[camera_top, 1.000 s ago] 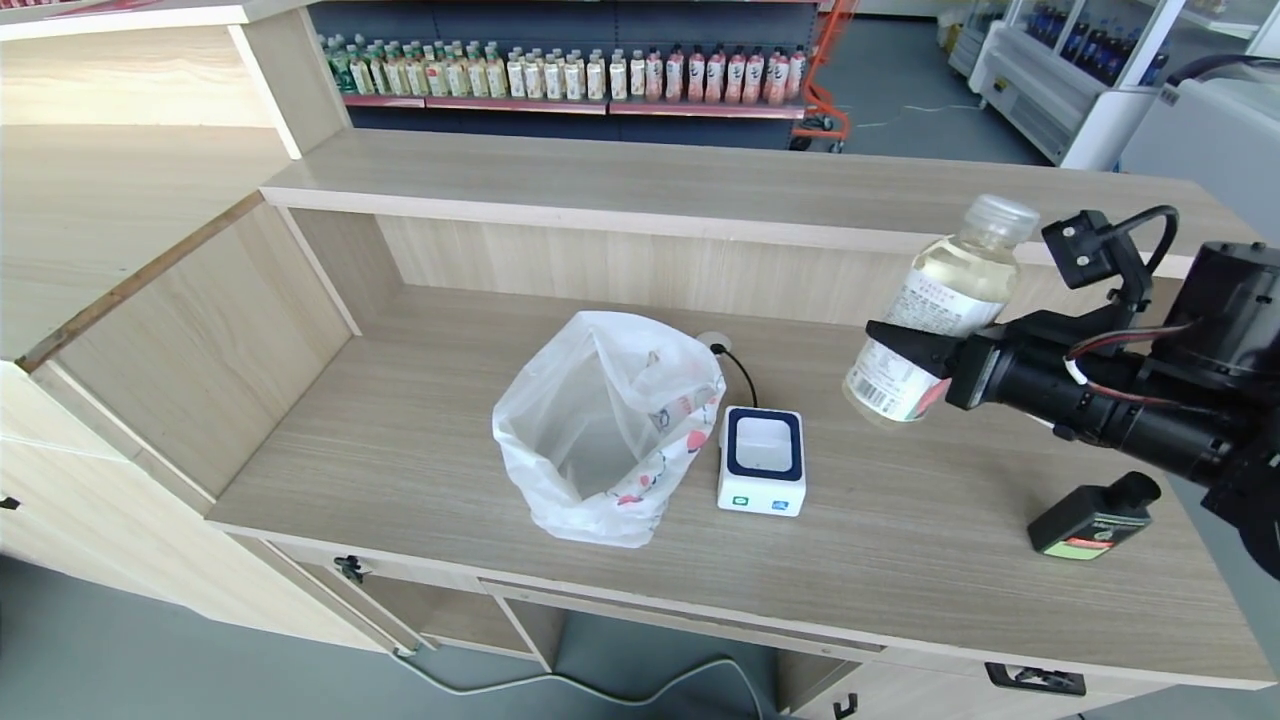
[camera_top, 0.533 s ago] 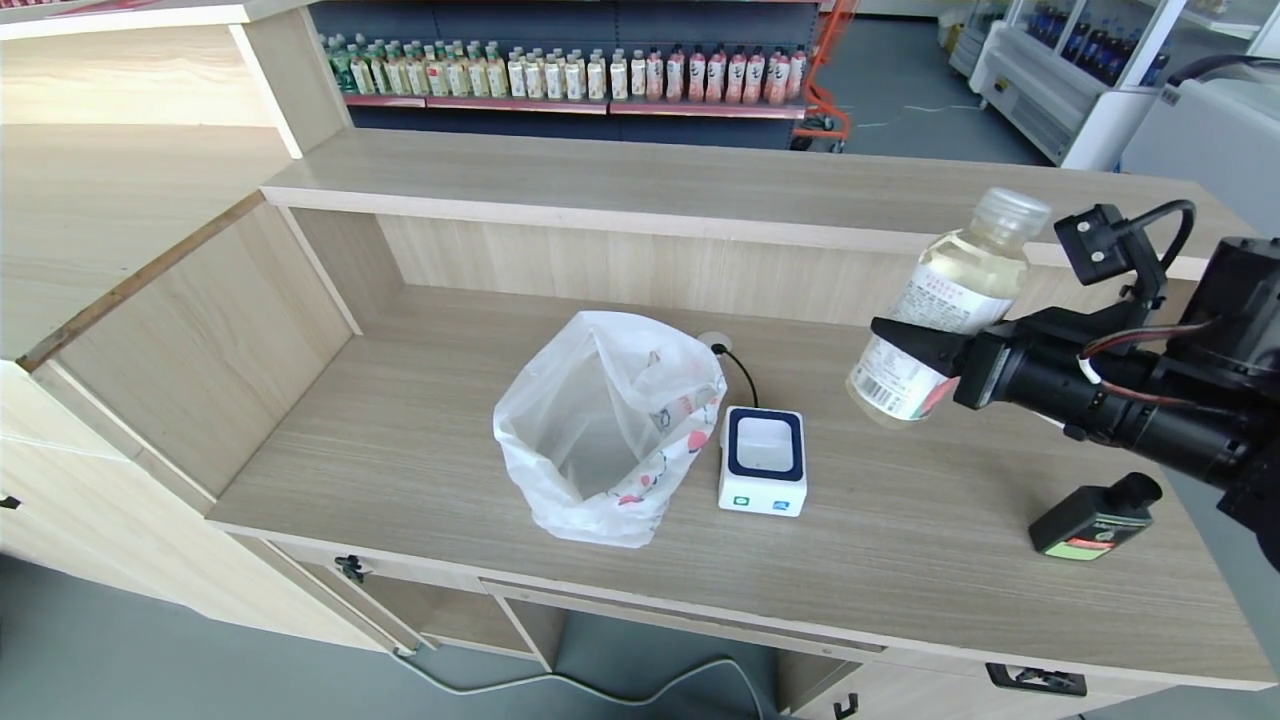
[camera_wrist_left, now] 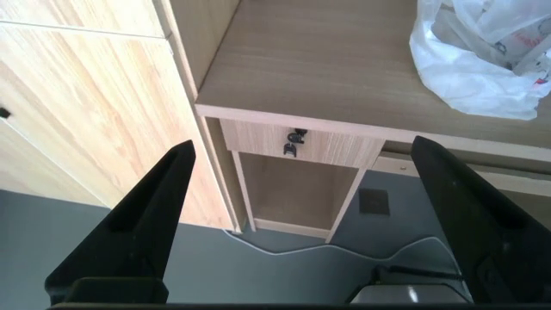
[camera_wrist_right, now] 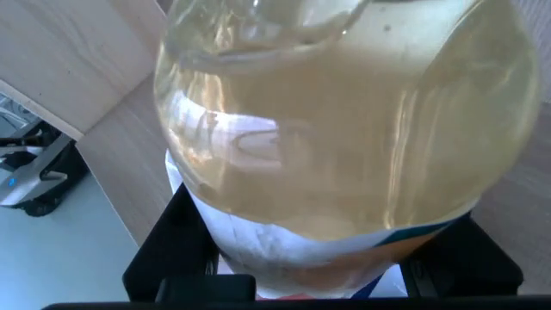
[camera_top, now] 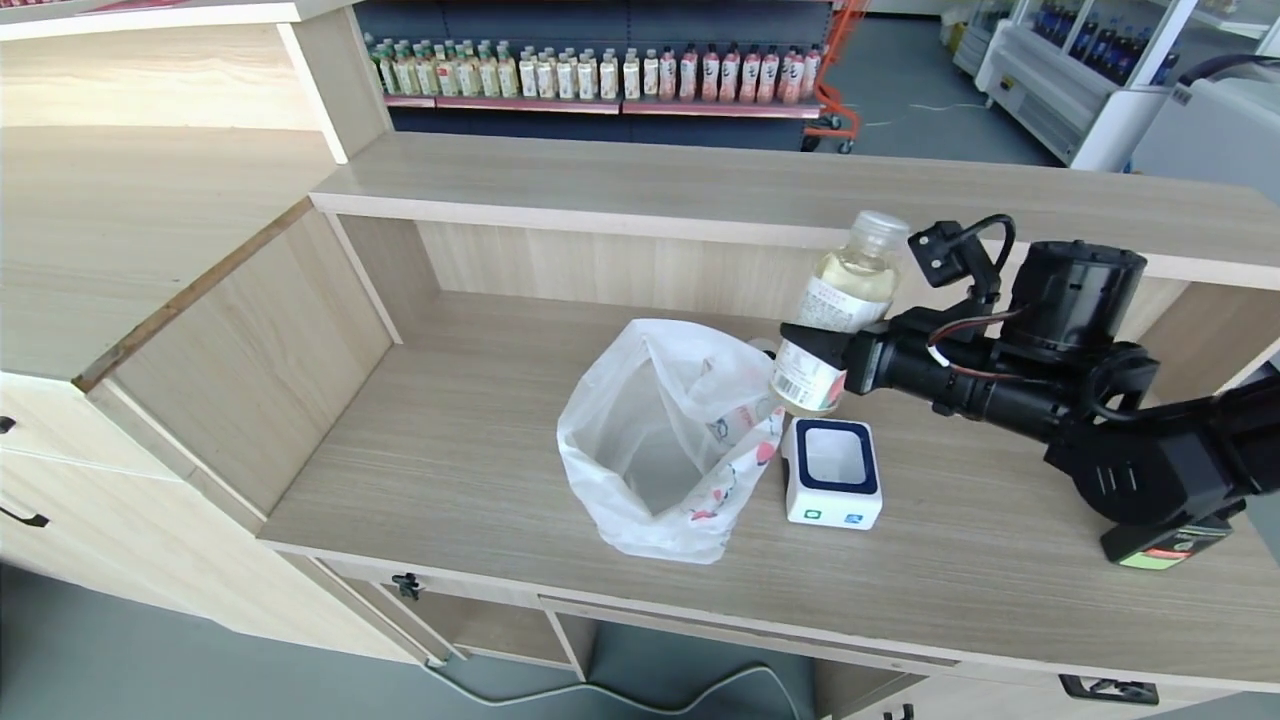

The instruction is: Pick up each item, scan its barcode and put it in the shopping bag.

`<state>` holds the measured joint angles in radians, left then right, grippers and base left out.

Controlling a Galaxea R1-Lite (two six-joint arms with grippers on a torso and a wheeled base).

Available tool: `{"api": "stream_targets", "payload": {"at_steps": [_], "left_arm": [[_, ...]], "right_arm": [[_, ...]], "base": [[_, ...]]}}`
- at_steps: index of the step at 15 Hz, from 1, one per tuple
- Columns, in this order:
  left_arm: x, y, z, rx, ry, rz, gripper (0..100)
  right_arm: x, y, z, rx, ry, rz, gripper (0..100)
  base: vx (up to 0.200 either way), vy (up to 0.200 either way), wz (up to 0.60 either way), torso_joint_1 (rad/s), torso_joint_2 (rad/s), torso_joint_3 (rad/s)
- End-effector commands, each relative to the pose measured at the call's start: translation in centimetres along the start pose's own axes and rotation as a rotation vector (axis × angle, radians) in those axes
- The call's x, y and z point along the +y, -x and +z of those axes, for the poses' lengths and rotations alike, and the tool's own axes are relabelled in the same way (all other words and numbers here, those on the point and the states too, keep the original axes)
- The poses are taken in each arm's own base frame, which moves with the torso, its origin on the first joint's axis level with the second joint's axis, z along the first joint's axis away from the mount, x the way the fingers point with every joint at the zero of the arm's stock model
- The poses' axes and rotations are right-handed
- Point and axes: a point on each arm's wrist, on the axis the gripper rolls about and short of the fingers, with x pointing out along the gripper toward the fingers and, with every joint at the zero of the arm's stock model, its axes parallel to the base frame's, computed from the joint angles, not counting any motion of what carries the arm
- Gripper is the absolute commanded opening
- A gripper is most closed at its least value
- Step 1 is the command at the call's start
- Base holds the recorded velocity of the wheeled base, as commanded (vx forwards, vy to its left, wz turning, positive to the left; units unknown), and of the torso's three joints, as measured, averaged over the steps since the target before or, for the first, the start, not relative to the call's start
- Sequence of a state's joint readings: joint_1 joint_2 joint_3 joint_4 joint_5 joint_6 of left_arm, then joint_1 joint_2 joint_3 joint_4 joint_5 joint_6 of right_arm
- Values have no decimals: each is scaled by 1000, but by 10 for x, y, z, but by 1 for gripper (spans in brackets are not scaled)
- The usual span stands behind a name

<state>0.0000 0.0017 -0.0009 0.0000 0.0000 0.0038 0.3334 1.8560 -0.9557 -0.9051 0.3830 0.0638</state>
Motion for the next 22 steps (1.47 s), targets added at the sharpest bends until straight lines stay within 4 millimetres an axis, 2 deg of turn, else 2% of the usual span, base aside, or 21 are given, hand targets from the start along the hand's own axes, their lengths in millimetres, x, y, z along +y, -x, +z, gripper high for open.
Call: {"api": "stream_targets", "payload": {"at_steps": [1, 4, 7, 11, 14, 22], "left_arm": [[0, 0, 0, 1, 1, 0, 100], [0, 0, 0, 1, 1, 0, 100], [0, 0, 0, 1, 2, 0, 100], [0, 0, 0, 1, 2, 0, 100], [0, 0, 0, -1, 2, 0, 100], [0, 0, 0, 1, 2, 0, 100]], "right_arm": [[0, -42, -35, 60, -20, 42, 0], [5, -74, -60, 51, 10, 91, 0], [-1, -97, -82, 58, 101, 95, 0], [-7, -121, -94, 33, 154, 100, 0], [-14, -140, -111, 21, 202, 99, 0], [-26, -169, -124, -15, 308, 93, 0]], "base": [[0, 0, 0, 0, 0, 0], [0, 0, 0, 0, 0, 0], [0, 0, 0, 0, 0, 0], [0, 0, 0, 0, 0, 0], [0, 0, 0, 0, 0, 0], [0, 0, 0, 0, 0, 0]]}}
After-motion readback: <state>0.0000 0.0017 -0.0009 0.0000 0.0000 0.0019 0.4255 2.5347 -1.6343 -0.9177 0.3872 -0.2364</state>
